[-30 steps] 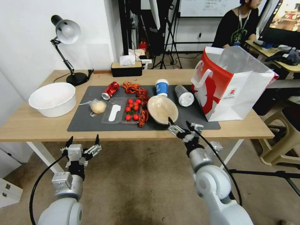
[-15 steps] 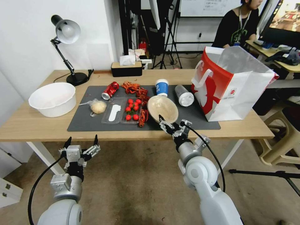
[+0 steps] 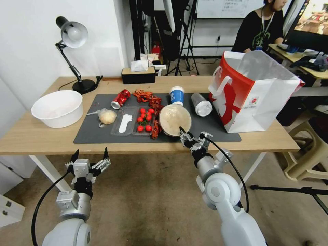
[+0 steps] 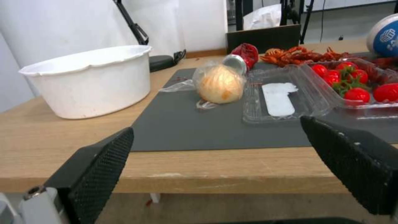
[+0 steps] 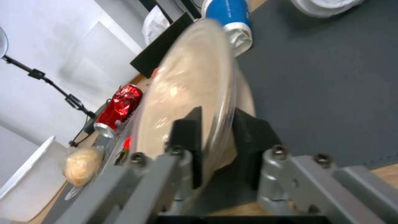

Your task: Pick up the trash from the table and place it into the takeout bag.

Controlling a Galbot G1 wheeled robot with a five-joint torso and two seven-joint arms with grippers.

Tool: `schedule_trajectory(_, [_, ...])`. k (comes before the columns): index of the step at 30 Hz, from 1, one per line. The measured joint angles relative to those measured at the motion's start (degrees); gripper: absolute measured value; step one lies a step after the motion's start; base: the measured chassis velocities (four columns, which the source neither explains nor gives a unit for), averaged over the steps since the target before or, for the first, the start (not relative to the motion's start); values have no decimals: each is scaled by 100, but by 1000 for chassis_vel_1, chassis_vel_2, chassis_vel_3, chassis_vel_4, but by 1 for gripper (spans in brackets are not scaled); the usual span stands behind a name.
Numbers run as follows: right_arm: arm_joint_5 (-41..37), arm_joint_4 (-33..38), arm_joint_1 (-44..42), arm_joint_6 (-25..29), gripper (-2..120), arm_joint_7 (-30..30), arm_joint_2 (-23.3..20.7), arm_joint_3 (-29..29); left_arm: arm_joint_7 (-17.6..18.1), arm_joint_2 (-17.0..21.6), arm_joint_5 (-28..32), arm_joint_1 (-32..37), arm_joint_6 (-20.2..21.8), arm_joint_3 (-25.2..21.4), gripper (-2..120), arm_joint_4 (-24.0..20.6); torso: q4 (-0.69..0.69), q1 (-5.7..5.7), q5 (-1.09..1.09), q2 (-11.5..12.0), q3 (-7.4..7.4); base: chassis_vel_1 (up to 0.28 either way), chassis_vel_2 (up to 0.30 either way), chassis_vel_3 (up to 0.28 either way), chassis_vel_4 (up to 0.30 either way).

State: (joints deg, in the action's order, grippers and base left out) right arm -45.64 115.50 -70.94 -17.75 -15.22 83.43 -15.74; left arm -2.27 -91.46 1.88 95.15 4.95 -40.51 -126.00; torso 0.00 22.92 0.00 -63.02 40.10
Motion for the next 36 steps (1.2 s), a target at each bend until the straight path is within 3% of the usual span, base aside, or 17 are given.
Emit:
schedule_trajectory(3, [-2, 31, -22, 2, 1, -16, -1, -33, 0, 2, -4, 8, -19, 5, 100, 0, 0, 0, 0, 0, 0, 0, 0, 0, 0])
schedule_trajectory(12, [-24, 123, -64, 6, 0, -60, -11, -120, -2, 9, -7, 8, -31, 10, 100, 17, 0, 0, 0, 0, 0, 0, 0, 0, 0])
schedule_trajectory(17, [-131, 561, -61, 3, 0, -2, -131, -347, -5, 23, -6, -24, -31, 13, 100, 53, 0, 0, 0, 0, 0, 0, 0, 0, 0])
schedule_trajectory(20, [-194, 1101, 86, -81, 0, 164, -697, -800, -9, 31, -6, -44, -30, 21, 100, 82, 0, 0, 1, 0, 0, 0, 0, 0, 0])
schedule_trajectory(21, [-194, 1101, 86, -81, 0, 164, -697, -800, -9, 31, -6, -44, -30, 21, 100, 82, 0, 0, 1, 0, 0, 0, 0, 0, 0])
schedule_trajectory(25, [-305, 1414, 396, -61, 0, 255, -1517, -1203, -11, 34, -5, -48, -29, 28, 100, 97, 0, 0, 1, 0, 0, 0, 0, 0, 0])
schedule_trajectory(36, [-518, 1126, 1465, 197, 0, 265, -2793, -2207, -16, 9, -28, -17, -46, 42, 100, 89, 1, 0, 0, 0, 1, 0, 0, 0, 0])
